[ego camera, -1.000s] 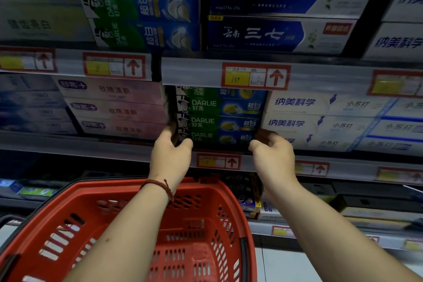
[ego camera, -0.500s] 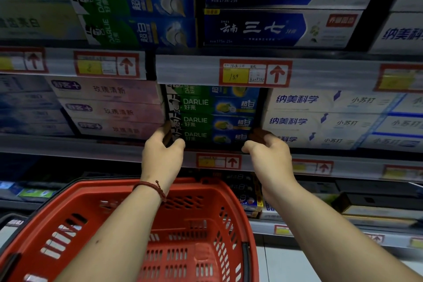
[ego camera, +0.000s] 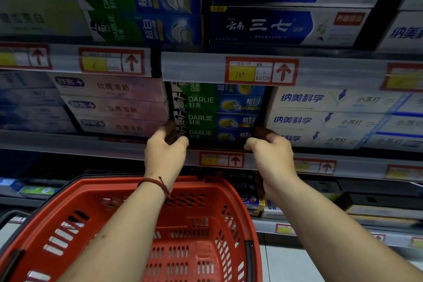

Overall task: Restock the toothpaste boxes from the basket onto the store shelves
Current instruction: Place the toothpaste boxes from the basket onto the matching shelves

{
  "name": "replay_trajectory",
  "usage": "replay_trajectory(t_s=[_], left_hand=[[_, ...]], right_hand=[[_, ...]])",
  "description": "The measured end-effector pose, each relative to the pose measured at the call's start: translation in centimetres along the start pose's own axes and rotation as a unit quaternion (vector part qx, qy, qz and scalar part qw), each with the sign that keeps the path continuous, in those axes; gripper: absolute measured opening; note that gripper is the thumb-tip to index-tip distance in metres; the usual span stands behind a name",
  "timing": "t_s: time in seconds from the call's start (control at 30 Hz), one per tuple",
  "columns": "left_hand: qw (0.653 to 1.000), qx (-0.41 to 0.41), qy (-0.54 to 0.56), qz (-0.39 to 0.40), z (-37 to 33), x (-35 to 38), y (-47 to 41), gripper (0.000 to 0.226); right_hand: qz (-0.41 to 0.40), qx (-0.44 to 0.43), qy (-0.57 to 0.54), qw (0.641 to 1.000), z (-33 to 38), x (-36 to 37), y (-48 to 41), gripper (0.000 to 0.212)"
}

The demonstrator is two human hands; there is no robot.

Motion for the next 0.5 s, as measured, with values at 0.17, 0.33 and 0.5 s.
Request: replay_trajectory(t_s=[0.17,0.33,0.5], left_hand=[[1.000,0.006,-0.002,-0.001,0.21,0.10,-0.36,0.048],[1.000,0.003,0.003,-0.006,0.39,0.23,-0.03,0.049],[1.000,-0.003,0.021,0.003,0.12,0.51,0.40,0.056]], right_hand=[[0.007,0.012,-0.007,1.000,-0.22,0.15,0.06,0.038],[0.012,0.026,-0.021,0.999,-0.21,0.20,0.22,0.033],[0.004,0.023,-0.026,0.999,-0.23,0.30,0.43,0.036]])
Point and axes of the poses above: each hand's wrist, its own y-axis away from the middle knuckle, its own x-axis out of the palm, z = x × y, the point moved 8 cm from there along -y, towards the middle knuckle, and after that the axes turned 15 degrees about -z, right-handed, at the moved point
